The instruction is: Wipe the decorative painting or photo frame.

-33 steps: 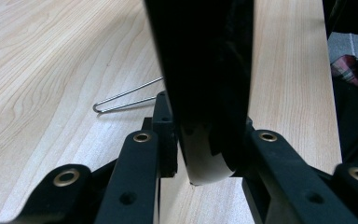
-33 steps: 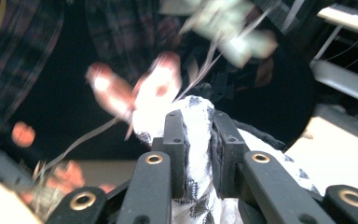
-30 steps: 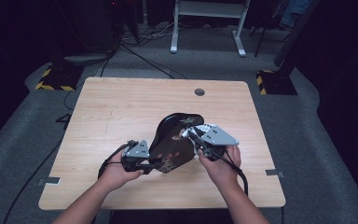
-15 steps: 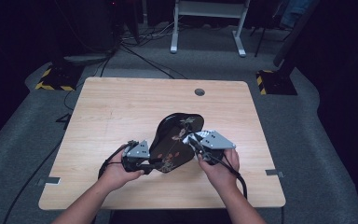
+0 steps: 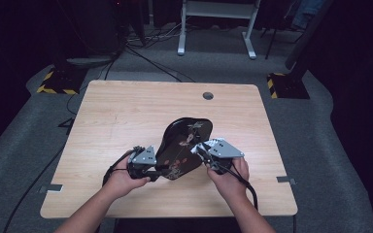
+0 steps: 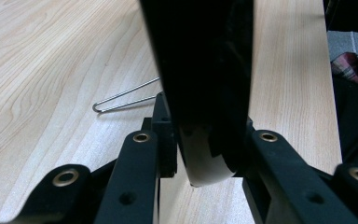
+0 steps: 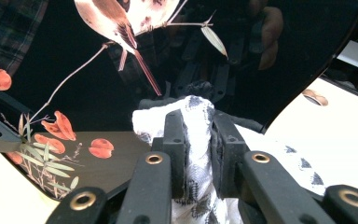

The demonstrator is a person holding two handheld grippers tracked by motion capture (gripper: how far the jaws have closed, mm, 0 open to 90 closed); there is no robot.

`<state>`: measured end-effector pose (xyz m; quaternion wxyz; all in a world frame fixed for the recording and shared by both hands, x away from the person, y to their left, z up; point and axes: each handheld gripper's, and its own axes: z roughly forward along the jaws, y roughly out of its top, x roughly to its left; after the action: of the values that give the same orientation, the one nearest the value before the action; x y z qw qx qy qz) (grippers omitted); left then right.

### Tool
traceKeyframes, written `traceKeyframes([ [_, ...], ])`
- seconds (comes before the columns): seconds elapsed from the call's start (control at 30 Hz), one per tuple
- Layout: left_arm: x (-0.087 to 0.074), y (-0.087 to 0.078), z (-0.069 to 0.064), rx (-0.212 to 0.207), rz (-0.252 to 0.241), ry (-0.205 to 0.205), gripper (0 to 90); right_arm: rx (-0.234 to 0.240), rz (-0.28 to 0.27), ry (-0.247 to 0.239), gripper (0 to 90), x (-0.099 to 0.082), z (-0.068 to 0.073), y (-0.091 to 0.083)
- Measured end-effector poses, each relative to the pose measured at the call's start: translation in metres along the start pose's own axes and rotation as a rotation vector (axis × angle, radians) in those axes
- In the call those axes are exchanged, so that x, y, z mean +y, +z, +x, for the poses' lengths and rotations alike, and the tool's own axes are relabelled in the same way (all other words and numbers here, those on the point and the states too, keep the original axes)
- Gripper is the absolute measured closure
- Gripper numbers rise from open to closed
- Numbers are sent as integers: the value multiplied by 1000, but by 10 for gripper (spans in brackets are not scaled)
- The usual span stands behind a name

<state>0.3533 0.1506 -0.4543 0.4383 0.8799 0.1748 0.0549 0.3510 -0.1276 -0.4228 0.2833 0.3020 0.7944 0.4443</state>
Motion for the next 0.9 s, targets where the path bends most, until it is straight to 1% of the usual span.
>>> traceKeyframes([
  [0.07,0,0,0,1,0,0,732,-4,-3,-3,792,5,-1,-2],
  [0.23,0,0,0,0,-1,0,732,-27,-60,-4,792,28,-9,-11],
  [0.33,0,0,0,0,-2,2,732,-31,-66,-3,792,32,-10,-13],
  [0.43,0,0,0,0,-1,2,732,-21,-45,-3,791,22,-7,-9],
  [0.57,0,0,-1,2,2,1,732,-8,4,12,792,1,-3,-1],
  [0.63,0,0,-1,3,2,1,734,-6,21,14,791,-5,-2,1],
  [0.67,0,0,-1,3,1,1,735,-6,23,11,791,-5,-2,1],
  [0.7,1,1,-1,4,1,0,735,-7,27,8,791,-3,-3,0],
  [0.77,1,1,-1,5,1,1,735,-15,9,5,791,5,-5,-3],
  [0.9,1,1,-1,2,0,3,736,-39,-55,1,791,26,-14,-14],
])
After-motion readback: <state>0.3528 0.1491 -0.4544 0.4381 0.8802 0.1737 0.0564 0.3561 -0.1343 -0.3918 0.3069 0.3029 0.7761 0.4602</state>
